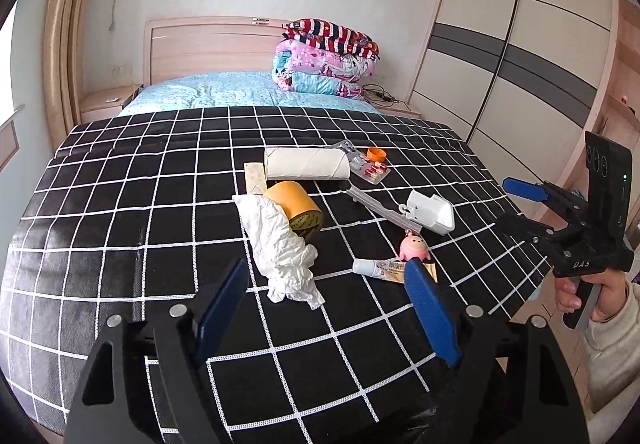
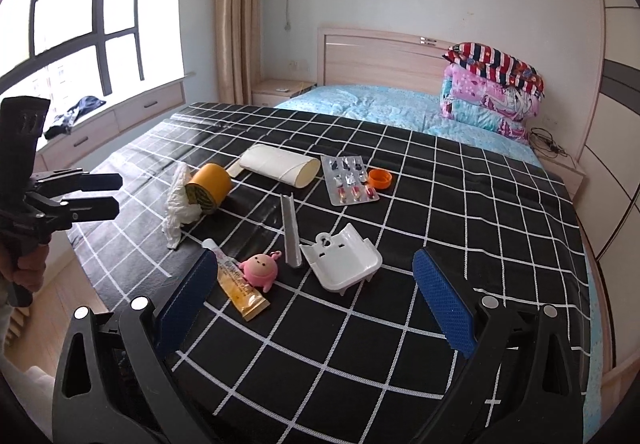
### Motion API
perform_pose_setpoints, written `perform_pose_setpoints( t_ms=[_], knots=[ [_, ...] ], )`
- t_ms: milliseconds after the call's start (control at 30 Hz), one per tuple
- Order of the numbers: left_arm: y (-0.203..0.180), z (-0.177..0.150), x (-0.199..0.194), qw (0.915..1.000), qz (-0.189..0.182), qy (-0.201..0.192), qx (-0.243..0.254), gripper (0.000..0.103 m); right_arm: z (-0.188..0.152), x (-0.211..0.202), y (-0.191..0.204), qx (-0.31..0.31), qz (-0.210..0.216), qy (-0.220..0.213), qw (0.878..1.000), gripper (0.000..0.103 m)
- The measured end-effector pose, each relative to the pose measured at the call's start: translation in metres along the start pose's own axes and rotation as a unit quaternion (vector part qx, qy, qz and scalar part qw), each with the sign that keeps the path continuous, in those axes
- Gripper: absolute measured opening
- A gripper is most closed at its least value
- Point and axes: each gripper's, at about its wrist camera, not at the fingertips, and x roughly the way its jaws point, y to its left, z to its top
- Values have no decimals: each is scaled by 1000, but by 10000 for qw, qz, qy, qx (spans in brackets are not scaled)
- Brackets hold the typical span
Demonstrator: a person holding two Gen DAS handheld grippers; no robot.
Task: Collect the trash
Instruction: 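Grasp the crumpled white tissue with the left tool while the right tool grasps the white plastic holder, then carry the tissue and holder in both tools over the black trash bin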
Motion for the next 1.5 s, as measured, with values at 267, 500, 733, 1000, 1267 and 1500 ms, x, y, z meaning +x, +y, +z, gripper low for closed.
perform_pose_setpoints(
  t_ms=[267,500,733,1000,1267,1500],
  knots=[
    [14,5,32,9992,61,280,-280,57,2,42,-15,37,76,308,9995,95],
    [25,2,55,9975,81,502,-481,50,-5,66,-21,7,85,636,9979,82],
    [37,1,68,9955,64,572,-751,47,-7,73,-23,-20,88,805,9967,74],
    [46,-3,75,9929,-93,628,-1009,19,-7,75,-23,29,72,875,9961,57],
    [40,-7,60,9936,-63,531,-991,12,-7,60,-26,226,28,664,9975,57],
    [33,-13,41,9941,-26,426,-995,11,-8,33,-22,302,-3,444,9986,57]
  ],
)
